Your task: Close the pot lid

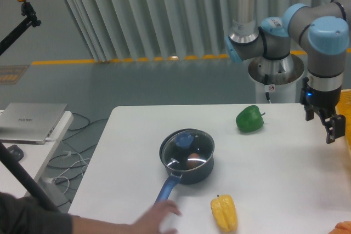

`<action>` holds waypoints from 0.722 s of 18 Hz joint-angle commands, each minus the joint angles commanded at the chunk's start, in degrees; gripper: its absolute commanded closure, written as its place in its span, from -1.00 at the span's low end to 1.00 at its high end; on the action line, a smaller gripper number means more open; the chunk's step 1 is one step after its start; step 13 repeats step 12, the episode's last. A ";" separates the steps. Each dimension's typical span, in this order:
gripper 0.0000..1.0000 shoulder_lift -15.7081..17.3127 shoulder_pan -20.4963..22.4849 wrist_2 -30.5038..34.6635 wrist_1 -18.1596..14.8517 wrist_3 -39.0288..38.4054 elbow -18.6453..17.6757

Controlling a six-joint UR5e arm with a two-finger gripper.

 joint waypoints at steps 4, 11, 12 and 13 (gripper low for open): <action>-1.00 -0.36 0.18 0.35 0.17 4.13 -0.26; -1.00 -0.53 1.49 0.27 0.35 4.22 -0.26; -1.00 -0.45 1.58 0.27 0.35 4.22 -0.26; -1.00 -0.45 1.58 0.27 0.35 4.22 -0.26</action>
